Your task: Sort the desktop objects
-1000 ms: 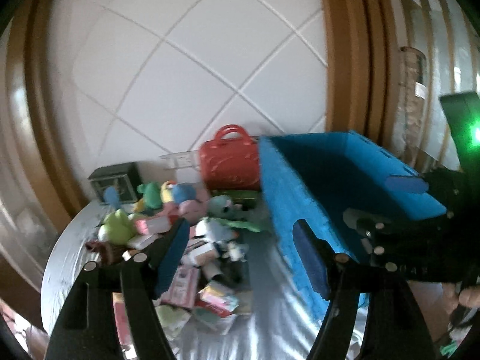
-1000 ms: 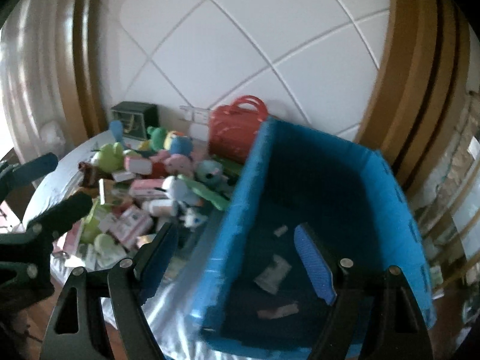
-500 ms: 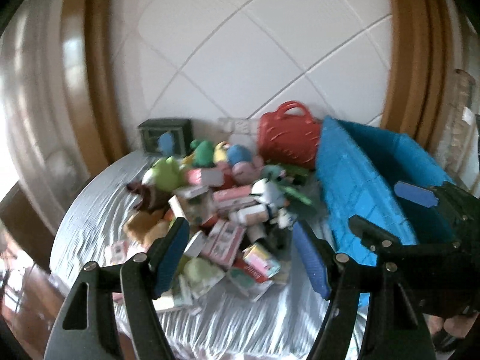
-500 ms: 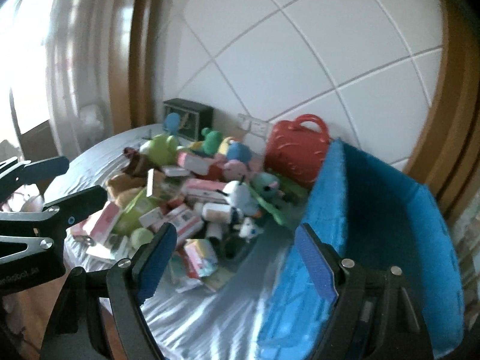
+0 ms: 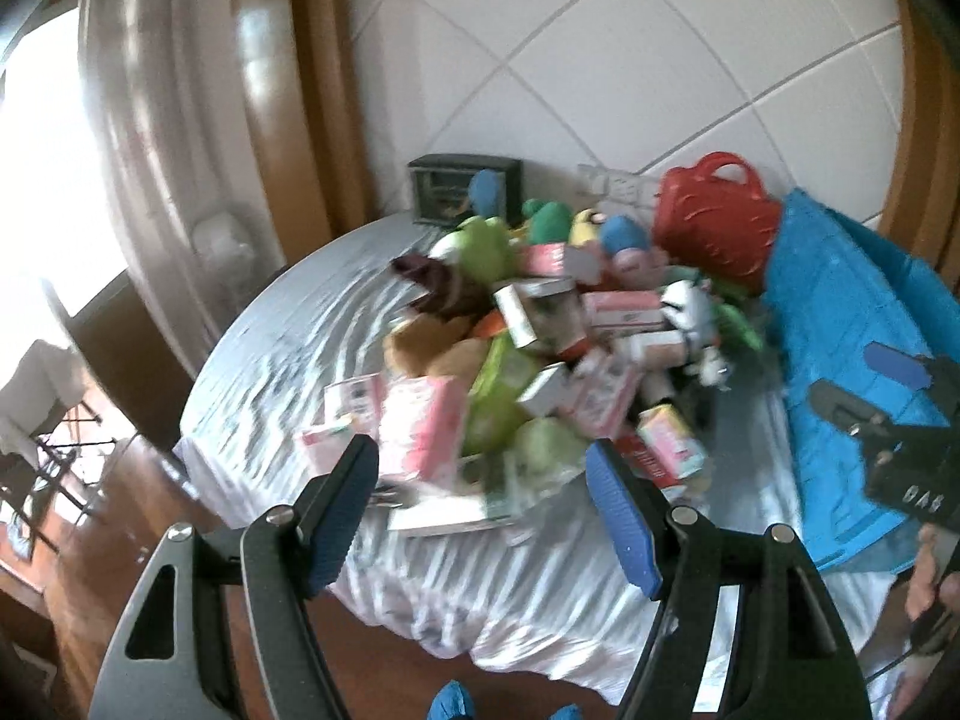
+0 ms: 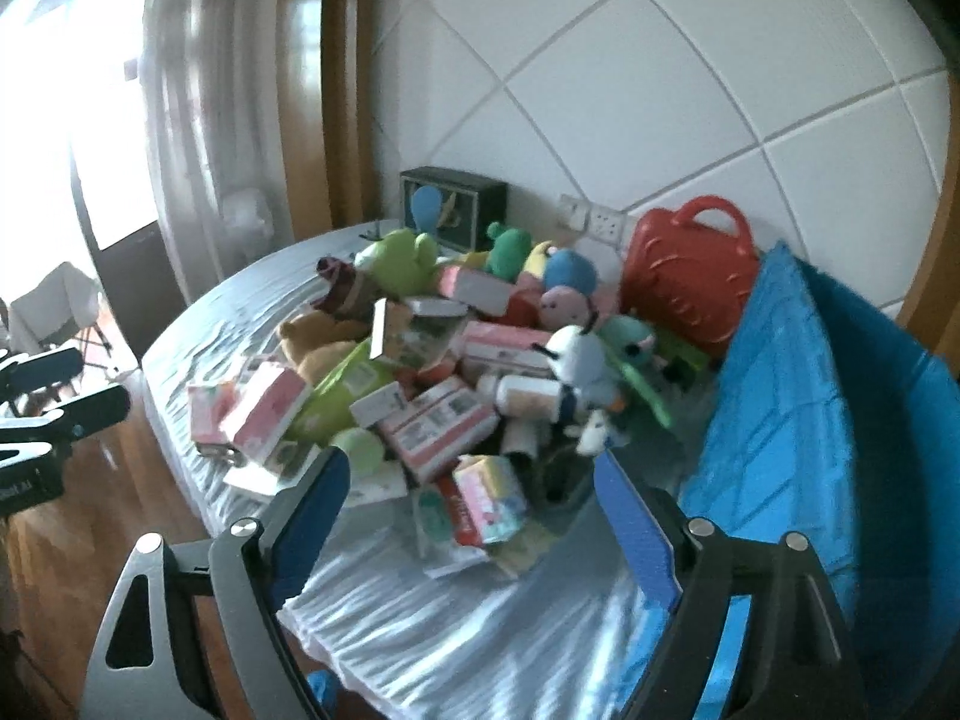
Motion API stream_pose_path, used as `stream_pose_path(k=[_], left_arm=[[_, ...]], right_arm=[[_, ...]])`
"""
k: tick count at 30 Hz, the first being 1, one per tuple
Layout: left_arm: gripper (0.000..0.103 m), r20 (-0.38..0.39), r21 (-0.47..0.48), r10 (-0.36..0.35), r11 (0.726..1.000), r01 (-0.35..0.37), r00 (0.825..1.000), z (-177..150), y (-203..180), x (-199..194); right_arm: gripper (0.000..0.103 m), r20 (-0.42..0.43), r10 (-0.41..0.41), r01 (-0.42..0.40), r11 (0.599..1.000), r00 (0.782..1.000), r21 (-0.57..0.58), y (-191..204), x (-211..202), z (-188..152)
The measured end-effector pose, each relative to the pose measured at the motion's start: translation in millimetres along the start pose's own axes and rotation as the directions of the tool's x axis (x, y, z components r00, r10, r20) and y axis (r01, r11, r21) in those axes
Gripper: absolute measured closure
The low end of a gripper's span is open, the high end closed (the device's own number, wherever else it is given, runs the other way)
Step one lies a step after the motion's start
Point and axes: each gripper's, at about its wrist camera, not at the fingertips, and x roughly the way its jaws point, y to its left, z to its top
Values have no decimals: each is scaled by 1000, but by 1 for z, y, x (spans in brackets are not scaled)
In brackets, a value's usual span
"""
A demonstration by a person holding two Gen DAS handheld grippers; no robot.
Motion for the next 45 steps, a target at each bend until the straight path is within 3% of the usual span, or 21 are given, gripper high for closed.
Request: stream_pose_path(k=[6,14,22,25,28,31,35,40,45], left_arm=[[32,-37,-7,8,1000,-8,999,-21,51,40],[32,-151,36,-52,998,58,987,-47,115,118],[32,-293,106,-139,979,177,946,-71,159,195],[32,-331,78,-160,978,196,930,-79,169,211],[32,-346,66,-151,981,184,926,-85,177,220],[32,-357,40,-141,985,166,923,-88,182,228],[32,-331,11,-150,987,163,932,-81,184,230],[32,-329,-1,-213,974,225,920,-70,186,238],[32,-360,7,-336,932,362,870,-57,180,266]], right_arm=[[18,-50,17,-15,999,999,47,18,37,-16],[18,-159,-32,52,991,987,122,64,96,-28],[18,-257,-54,108,974,965,201,111,147,-43],[18,-312,-47,118,970,949,214,122,162,-56],[18,-339,-40,116,972,940,206,130,172,-63],[18,-342,-20,93,976,940,199,135,180,-65],[18,-336,-3,73,978,942,196,149,186,-65],[18,-328,18,49,979,945,196,175,186,-58],[18,-313,-3,86,964,950,250,206,191,-58]])
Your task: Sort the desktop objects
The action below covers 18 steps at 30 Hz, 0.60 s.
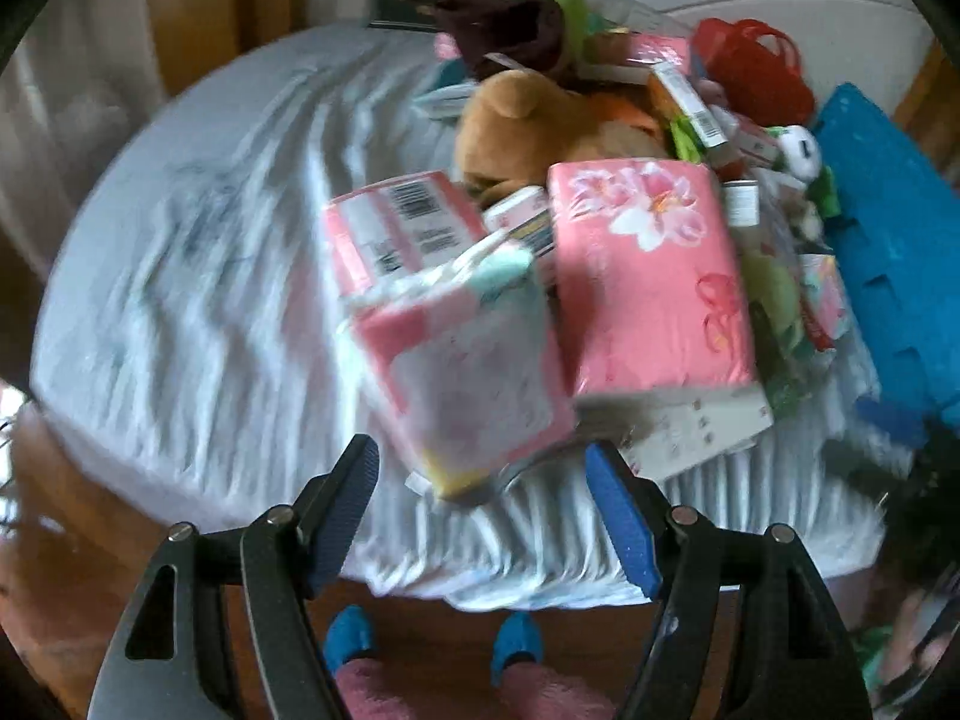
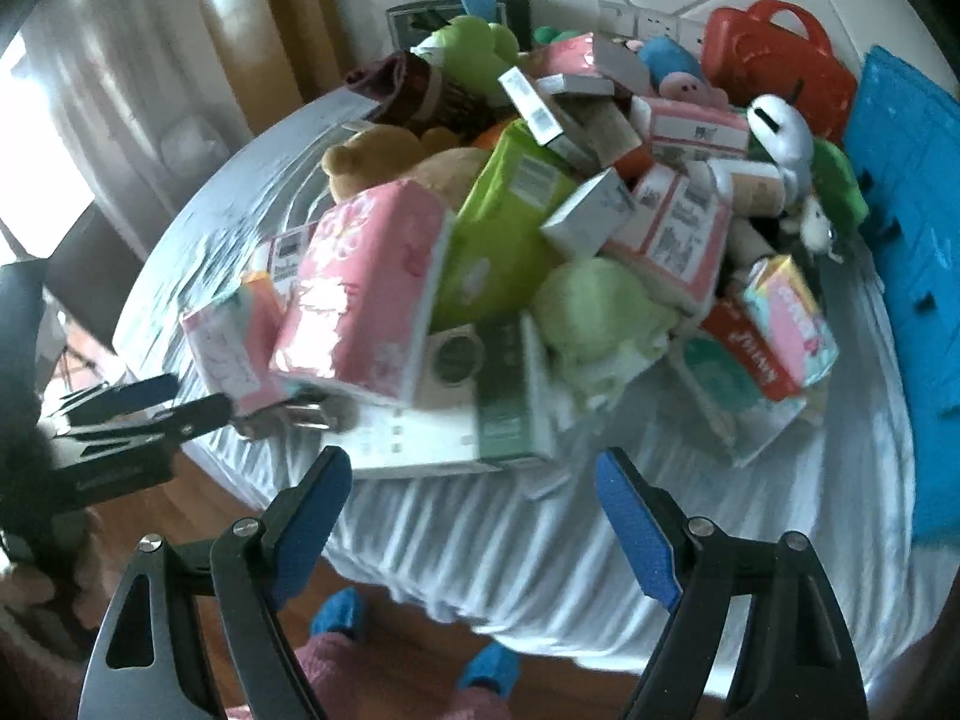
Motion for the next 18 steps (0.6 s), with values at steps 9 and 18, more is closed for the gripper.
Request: stream_pose_path(k=[9,18], left_arm=[[30,-25,223,-55,973,59,998,35,31,27],[34,7,292,-62,955,57,998,47,71,21]], right_arm=[[20,-73,-9,29,959,997,281,56,45,-34],[40,-90,42,-7,934,995,358,109,100,-23]])
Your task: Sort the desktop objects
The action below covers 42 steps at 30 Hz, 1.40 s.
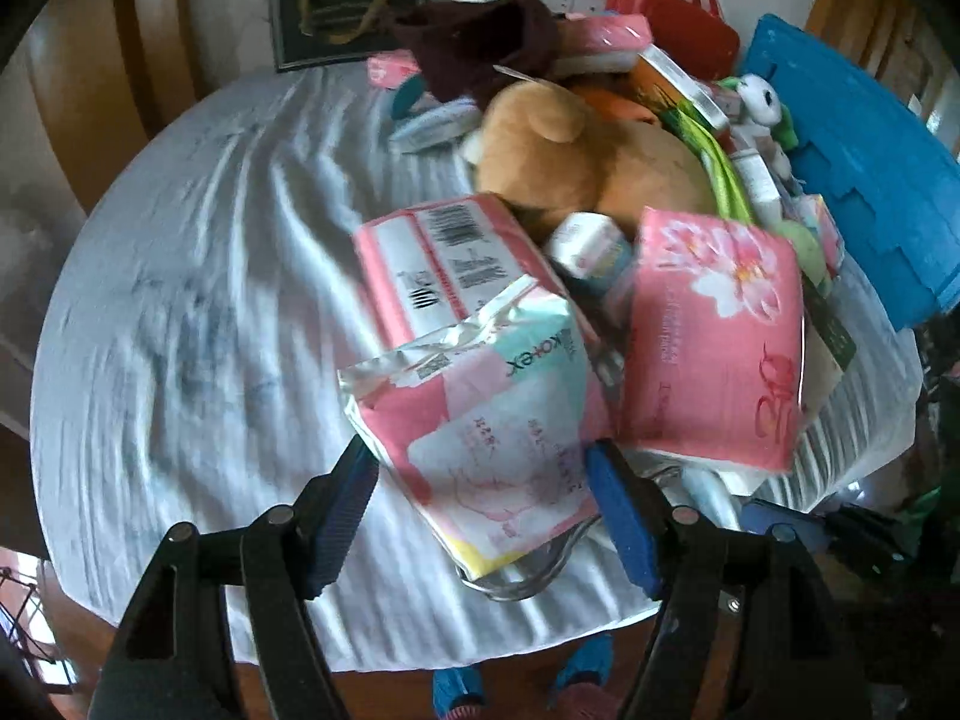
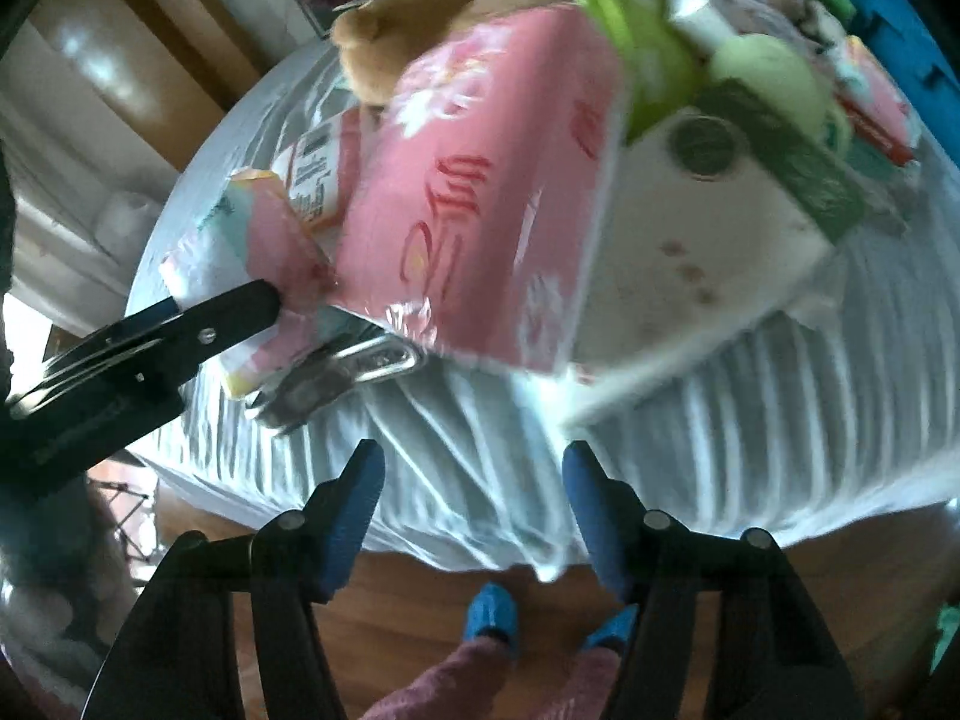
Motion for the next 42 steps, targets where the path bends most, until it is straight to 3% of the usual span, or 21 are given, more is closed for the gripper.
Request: stream_pose_path(k=[5,12,17,20,23,26,31,39,42], left_arm=[[36,27,-11,133,991,-133,991,-2,44,-6],[36,27,-120,186,976,-182,982,4,109,-21],[36,-13,-140,185,973,-185,983,-12,129,-29],[36,-18,-137,130,982,-131,991,-27,119,-36],[36,-40,-98,76,992,-80,996,-40,92,-33],[36,-68,-36,34,999,-36,997,-48,62,-25],[36,-100,84,26,996,-18,995,-42,22,-1],[37,-178,149,37,989,-10,983,-30,1,51],[50,-125,88,77,994,-66,989,-28,10,48]], right_arm=[[40,13,-12,12,1000,1000,-13,18,12,13],[40,34,-68,69,997,997,-41,41,14,28],[40,51,-142,142,990,989,-10,35,-1,19],[37,46,-130,130,992,991,-4,31,-13,16],[31,64,-136,136,991,989,-9,28,-24,14],[31,60,-127,131,990,990,-58,22,-25,13],[31,52,-94,99,991,994,-92,18,-26,14],[31,49,-54,58,994,997,-91,13,-28,19],[30,51,-55,59,995,997,-81,15,-27,23]])
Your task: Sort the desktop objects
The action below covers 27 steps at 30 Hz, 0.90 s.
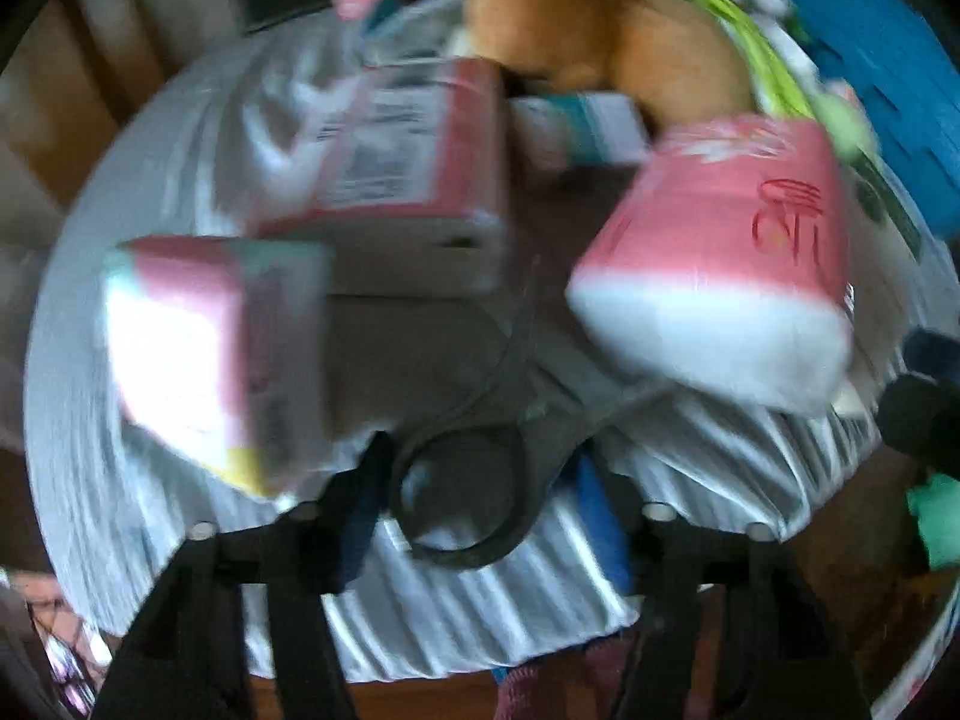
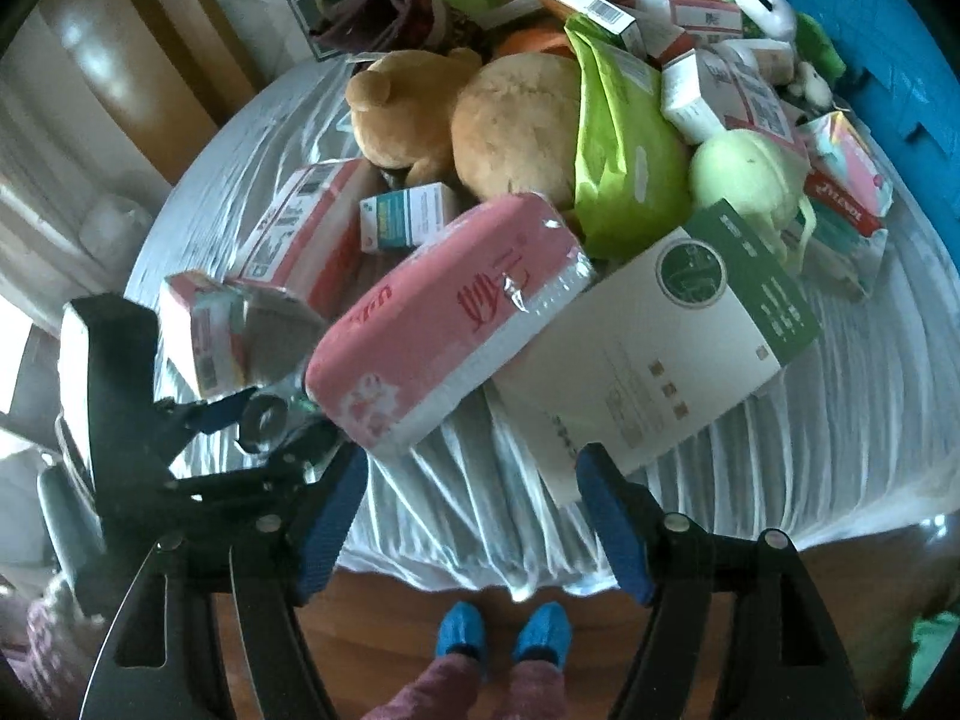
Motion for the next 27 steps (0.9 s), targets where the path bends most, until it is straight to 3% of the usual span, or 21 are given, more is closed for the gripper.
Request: stream_pose_path(k=[4,7,16,22,27], left_arm=[[52,28,-151,53,987,-48,998,-3,44,-7],[52,13,-199,36,979,-33,999,-2,66,-3],[53,30,-237,39,971,-31,999,4,78,-3],[53,40,-231,35,973,-25,999,11,88,-1],[53,27,-213,21,977,-15,999,18,97,-1]], right_arm=[[26,-10,79,-79,996,997,52,6,7,8],[19,0,109,-109,991,994,77,13,10,16],[19,-87,94,-82,988,992,133,30,57,31],[16,-69,34,-22,986,997,167,26,78,40],[15,-78,20,-11,992,997,124,30,76,38]])
